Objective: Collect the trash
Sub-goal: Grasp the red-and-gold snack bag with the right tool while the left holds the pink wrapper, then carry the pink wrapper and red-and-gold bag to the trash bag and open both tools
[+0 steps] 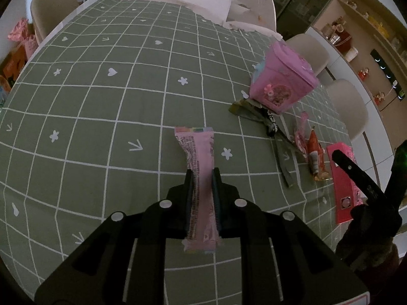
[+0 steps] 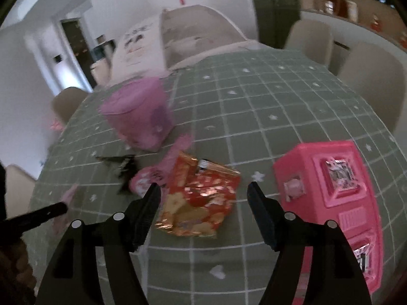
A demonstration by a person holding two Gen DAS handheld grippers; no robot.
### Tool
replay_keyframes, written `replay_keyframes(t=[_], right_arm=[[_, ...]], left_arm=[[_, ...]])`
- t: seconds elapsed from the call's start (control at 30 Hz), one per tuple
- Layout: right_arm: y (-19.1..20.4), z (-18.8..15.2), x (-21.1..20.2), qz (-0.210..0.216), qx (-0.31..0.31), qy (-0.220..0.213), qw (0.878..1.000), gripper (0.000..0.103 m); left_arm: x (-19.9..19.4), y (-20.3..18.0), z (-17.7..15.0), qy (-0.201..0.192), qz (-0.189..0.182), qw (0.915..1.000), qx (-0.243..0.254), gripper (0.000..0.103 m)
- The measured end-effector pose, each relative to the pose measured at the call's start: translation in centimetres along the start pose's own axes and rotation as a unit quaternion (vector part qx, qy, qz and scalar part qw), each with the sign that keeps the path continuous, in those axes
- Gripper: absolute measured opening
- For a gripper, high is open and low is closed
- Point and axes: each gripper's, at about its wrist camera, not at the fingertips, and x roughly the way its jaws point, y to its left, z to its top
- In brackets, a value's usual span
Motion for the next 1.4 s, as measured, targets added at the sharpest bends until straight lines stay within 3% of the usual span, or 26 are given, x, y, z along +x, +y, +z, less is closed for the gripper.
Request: replay_keyframes(t=[0.1,0.3,0.43,0.47,0.5,0.7,1.0,1.4], right_arm=[[-0.4,0.1,1.8,-0.004,0.012,0.035,0.999,0.067],[0.0,0.1,4.1,0.004,0.021,0.054,0.998,0.067],[1.1,0.1,3.8,-0.010,-0.020,0.061,0.998,0.066],[1.4,0.1,3.7,-0.007,-0.030,0.067,0.997,0.052],[1.4,0.2,3.6,0.003,-0.035,0.070,0.997,0.032],[1.6,0.5,-0.1,0.012,-0.057,0.058,0.997,0.016],[-2.6,0.6,-9.2,0.001,-0.049,0.006,0.999,0.015],[-13.5,-3.2,-20.4,-0.067,-0.009,-0.044,0.997,0.015]], left_arm=[[-0.1,0.0,0.0,-0.001,0.004,1.0000,0.005,0.013],[-0.2,0.2,0.2,-0.004,0.016,0.9998,0.013,0.013],[-0.3,0.3,0.3,-0.005,0.016,0.9998,0.012,0.013],[-0.3,0.3,0.4,-0.005,0.016,0.9998,0.012,0.013],[-0.3,0.2,0.4,-0.004,0.014,0.9998,0.011,0.013],[-0.7,-1.3,0.5,-0.008,-0.008,0.9998,0.014,0.013],[-3.0,-8.5,-1.0,-0.029,-0.057,0.9965,0.054,0.013],[-5.1,-24.5,-6.3,-0.041,-0.115,0.9791,0.163,0.013]])
